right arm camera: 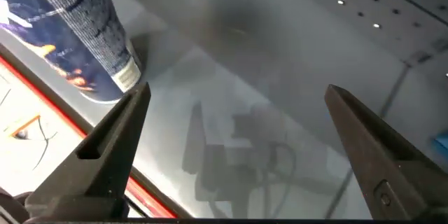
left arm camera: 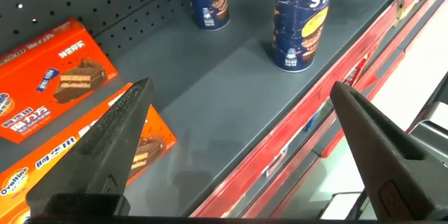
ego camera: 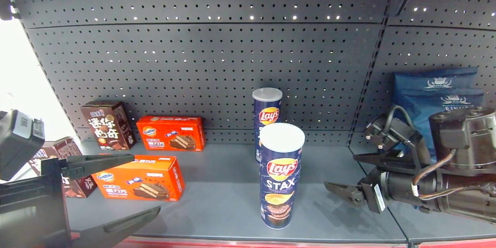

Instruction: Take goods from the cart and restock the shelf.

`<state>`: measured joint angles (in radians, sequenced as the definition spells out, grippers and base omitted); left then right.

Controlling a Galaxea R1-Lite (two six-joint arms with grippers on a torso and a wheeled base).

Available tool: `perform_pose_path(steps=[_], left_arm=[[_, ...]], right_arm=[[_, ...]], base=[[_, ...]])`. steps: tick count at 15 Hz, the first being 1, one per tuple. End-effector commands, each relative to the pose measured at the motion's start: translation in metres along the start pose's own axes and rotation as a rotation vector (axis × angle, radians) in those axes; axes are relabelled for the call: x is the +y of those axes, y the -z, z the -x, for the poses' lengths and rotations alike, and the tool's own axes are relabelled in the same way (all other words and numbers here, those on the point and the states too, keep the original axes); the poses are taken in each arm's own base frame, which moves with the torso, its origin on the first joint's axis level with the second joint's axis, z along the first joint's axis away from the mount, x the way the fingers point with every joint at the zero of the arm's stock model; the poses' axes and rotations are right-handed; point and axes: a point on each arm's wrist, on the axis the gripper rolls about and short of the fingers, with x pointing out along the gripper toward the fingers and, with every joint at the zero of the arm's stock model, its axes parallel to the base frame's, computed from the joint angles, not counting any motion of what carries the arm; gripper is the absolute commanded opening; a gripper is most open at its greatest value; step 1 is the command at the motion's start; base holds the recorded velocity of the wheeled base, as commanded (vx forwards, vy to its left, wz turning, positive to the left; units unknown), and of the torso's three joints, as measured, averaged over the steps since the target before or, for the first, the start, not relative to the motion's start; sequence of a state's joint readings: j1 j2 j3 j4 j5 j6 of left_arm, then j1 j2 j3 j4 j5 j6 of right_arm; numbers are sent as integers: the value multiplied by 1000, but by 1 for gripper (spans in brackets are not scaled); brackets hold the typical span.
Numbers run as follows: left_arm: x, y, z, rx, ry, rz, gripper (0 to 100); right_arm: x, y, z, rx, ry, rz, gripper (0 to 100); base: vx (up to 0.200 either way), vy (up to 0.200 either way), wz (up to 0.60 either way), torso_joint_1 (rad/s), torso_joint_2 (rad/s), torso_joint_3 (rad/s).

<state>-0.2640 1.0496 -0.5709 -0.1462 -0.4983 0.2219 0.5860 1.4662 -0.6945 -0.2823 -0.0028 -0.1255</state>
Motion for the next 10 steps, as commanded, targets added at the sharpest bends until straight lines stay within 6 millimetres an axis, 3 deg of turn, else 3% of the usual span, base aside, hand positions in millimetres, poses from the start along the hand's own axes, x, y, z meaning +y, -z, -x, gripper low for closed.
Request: perform_pose_path(steps=[1, 6, 10], left_arm=[[1, 1, -4, 12, 6, 5, 100], [9, -2, -15, -8, 0, -7, 100], [10, -3, -18, -12, -1, -9, 100]], right_arm=[[6, -2, -15, 23, -23, 11, 100], [17, -12, -36, 29, -63, 33, 100], [22, -11, -42, 41, -79, 42, 100]], base=[[0, 0, 0, 0, 0, 0], [0, 0, 0, 0, 0, 0], [0, 0, 0, 0, 0, 0]])
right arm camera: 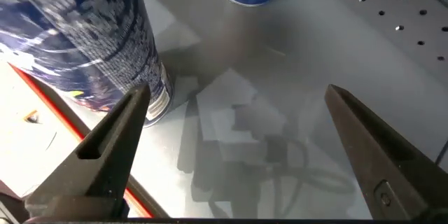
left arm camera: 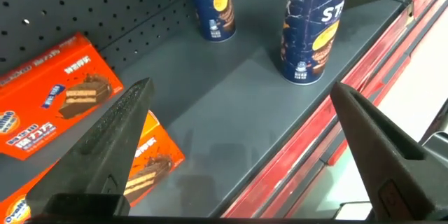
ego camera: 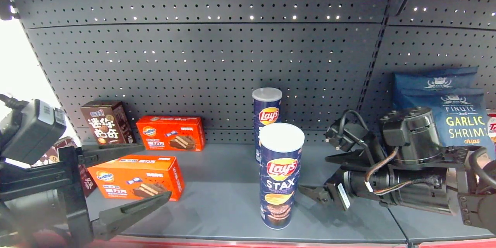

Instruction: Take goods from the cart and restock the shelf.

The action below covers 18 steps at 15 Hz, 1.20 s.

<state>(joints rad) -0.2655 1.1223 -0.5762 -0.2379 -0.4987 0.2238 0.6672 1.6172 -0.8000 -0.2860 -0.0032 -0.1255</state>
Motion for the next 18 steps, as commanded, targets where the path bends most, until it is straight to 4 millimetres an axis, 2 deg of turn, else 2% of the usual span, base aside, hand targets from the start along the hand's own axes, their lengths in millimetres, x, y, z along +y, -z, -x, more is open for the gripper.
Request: perform_pose_path(steps=[1, 8, 18], left_arm=[[1, 1, -2, 9, 2, 5, 100], [1, 2, -3, 12, 2, 7, 100], [1, 4, -3, 19, 2, 11, 100]], right_arm=[[1, 1, -3, 7, -4, 2, 100], [1, -2, -11, 10, -4, 2, 100], [2, -2, -11, 12, -7, 5, 100]], base=[[0, 0, 0, 0, 0, 0], [0, 0, 0, 0, 0, 0], [0, 0, 0, 0, 0, 0]])
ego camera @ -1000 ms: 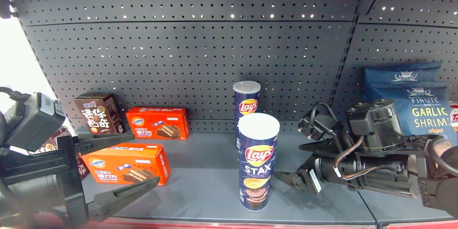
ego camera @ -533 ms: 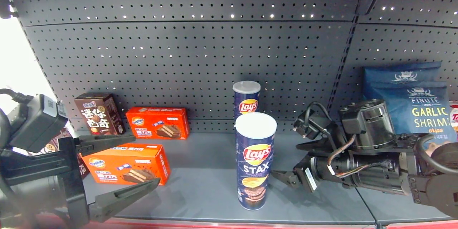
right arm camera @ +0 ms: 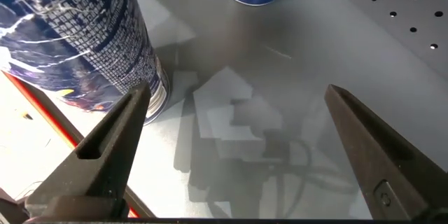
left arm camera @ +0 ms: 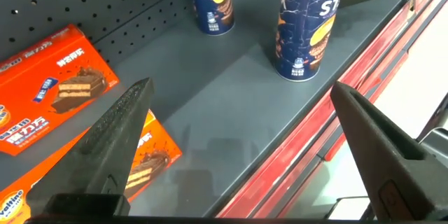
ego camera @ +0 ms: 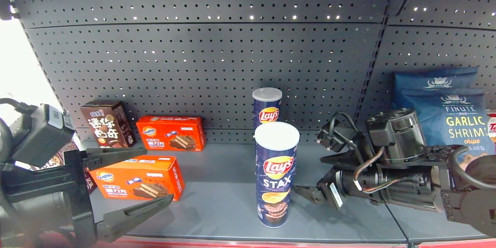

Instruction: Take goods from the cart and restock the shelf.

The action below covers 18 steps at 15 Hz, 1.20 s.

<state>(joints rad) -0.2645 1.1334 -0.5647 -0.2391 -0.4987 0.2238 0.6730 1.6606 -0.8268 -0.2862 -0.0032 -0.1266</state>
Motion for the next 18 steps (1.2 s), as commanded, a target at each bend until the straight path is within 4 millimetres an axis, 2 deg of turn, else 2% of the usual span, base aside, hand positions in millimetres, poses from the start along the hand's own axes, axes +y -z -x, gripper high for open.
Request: perform_pose_path(steps=[1, 15, 18], left_arm=[[0, 0, 0, 0, 1, 0, 100], [0, 2, 0, 4, 0, 2, 100], [-1, 5, 2, 9, 0, 8, 100]], right_arm=[[0, 0, 1, -3, 0, 1, 100], [3, 4, -2, 14, -10, 7, 100], [-2, 10, 19, 0, 10, -9, 100]], base=[[0, 0, 0, 0, 0, 0], [0, 0, 0, 0, 0, 0], [0, 0, 0, 0, 0, 0]])
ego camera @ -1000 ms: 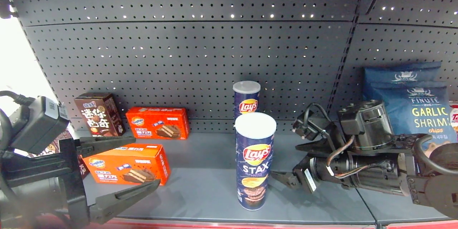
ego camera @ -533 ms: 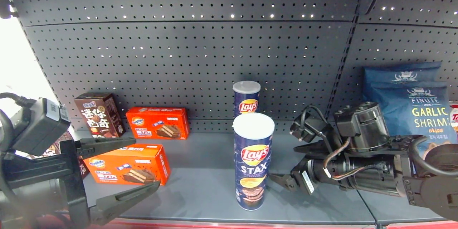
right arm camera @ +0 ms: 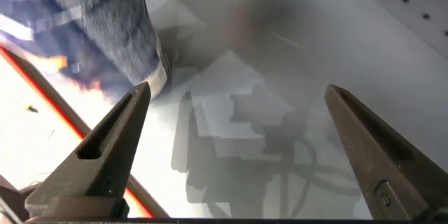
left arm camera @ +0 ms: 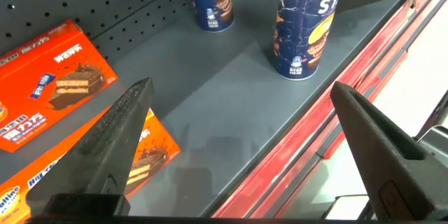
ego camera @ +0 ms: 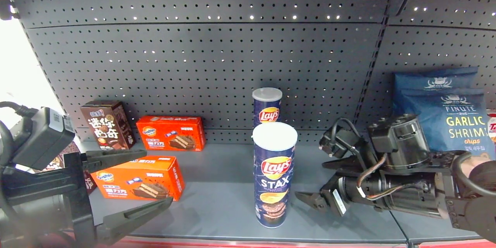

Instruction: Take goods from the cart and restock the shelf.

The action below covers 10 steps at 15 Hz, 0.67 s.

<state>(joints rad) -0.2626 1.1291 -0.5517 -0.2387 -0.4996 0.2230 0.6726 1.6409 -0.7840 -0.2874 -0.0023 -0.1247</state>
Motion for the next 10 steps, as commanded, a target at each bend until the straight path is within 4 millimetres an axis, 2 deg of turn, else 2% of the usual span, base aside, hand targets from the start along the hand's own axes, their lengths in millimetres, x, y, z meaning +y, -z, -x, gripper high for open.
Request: perform_pose_path(steps=[1, 6, 7, 10], left_arm=[[-2, 2, 3, -2, -5, 2, 100], [-4, 0, 16, -39, -42, -7, 100], [-5, 2, 28, -61, -91, -5, 100], [-9, 14, 50, -89, -201, 15, 100]], right_arm=[[-7, 8, 26, -24, 31, -17, 100], [-23, 32, 90, -116, 140, -76, 100], [-31, 48, 117, -156, 226, -119, 100], [-35, 86, 157, -203, 401, -195, 100]], base=[[0, 0, 0, 0, 0, 0], [0, 0, 0, 0, 0, 0], [0, 0, 0, 0, 0, 0], [0, 0, 0, 0, 0, 0]])
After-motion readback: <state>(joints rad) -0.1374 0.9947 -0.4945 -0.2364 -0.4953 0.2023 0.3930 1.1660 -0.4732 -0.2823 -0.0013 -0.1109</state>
